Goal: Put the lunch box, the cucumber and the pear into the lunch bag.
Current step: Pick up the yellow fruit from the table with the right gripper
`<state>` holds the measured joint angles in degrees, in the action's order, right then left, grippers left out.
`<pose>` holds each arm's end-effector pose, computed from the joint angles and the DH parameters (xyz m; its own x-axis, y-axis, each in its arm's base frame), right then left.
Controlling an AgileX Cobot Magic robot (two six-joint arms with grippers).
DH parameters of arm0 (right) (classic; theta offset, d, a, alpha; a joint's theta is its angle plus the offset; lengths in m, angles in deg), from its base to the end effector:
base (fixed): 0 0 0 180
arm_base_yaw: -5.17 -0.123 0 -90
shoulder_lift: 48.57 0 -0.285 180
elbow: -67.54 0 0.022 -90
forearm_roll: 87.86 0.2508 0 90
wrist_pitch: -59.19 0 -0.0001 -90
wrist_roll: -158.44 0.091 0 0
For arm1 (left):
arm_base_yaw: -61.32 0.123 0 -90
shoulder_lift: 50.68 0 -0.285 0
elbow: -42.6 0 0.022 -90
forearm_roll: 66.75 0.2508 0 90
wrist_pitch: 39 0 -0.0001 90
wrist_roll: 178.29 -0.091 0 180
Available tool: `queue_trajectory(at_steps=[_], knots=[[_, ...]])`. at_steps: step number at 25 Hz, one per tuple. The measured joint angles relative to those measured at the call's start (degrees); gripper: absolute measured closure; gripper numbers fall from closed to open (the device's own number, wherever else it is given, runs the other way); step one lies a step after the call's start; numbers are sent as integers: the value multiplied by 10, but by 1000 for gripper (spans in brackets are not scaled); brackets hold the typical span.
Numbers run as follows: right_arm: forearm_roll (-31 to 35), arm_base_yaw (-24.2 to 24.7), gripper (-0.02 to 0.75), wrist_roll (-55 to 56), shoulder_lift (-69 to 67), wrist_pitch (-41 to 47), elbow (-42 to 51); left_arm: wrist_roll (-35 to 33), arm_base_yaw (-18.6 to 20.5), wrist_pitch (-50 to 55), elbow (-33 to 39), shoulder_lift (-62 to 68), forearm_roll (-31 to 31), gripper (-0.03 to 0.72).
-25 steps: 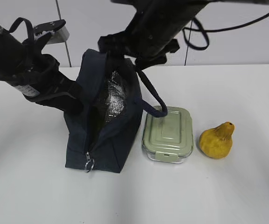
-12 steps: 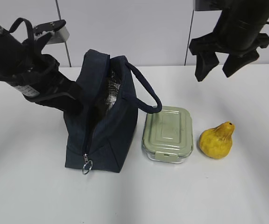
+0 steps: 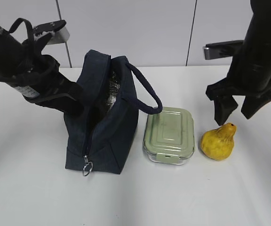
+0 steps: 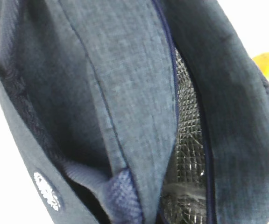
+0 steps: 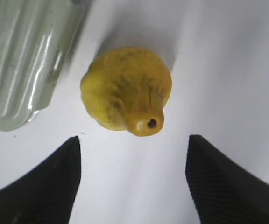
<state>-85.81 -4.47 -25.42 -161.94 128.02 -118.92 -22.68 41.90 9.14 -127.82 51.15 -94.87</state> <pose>0.3604 0.0643 0.2420 -0.9724 -0.2203 -0.0762 -0.2231 0.9744 0.0292 0.3049 -0.1414 0.2530 -0.8213 0.3720 -0.4326 0.5162 0.8074 -0.2856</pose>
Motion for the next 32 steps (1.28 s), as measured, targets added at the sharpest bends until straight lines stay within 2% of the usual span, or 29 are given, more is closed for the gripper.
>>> queue_trajectory(at_steps=[6, 11, 20, 22, 25, 26, 32], knots=[[7, 3, 202, -7, 0, -61, 63, 0, 0, 1, 0, 0, 0, 687], [23, 3, 202, -19, -3, -102, 67, 0, 0, 2, 0, 0, 0, 687], [19, 5, 203, -29, -40, -118, 67, 0, 0, 2, 0, 0, 0, 687], [22, 6, 241, -33, -45, -122, 67, 0, 0, 2, 0, 0, 0, 687], [23, 7, 481, -34, -46, -127, 66, 0, 0, 2, 0, 0, 0, 687], [23, 7, 534, -34, -46, -128, 66, 0, 0, 2, 0, 0, 0, 687], [11, 7, 554, -31, -8, -128, 68, 0, 0, 2, 0, 0, 0, 687]])
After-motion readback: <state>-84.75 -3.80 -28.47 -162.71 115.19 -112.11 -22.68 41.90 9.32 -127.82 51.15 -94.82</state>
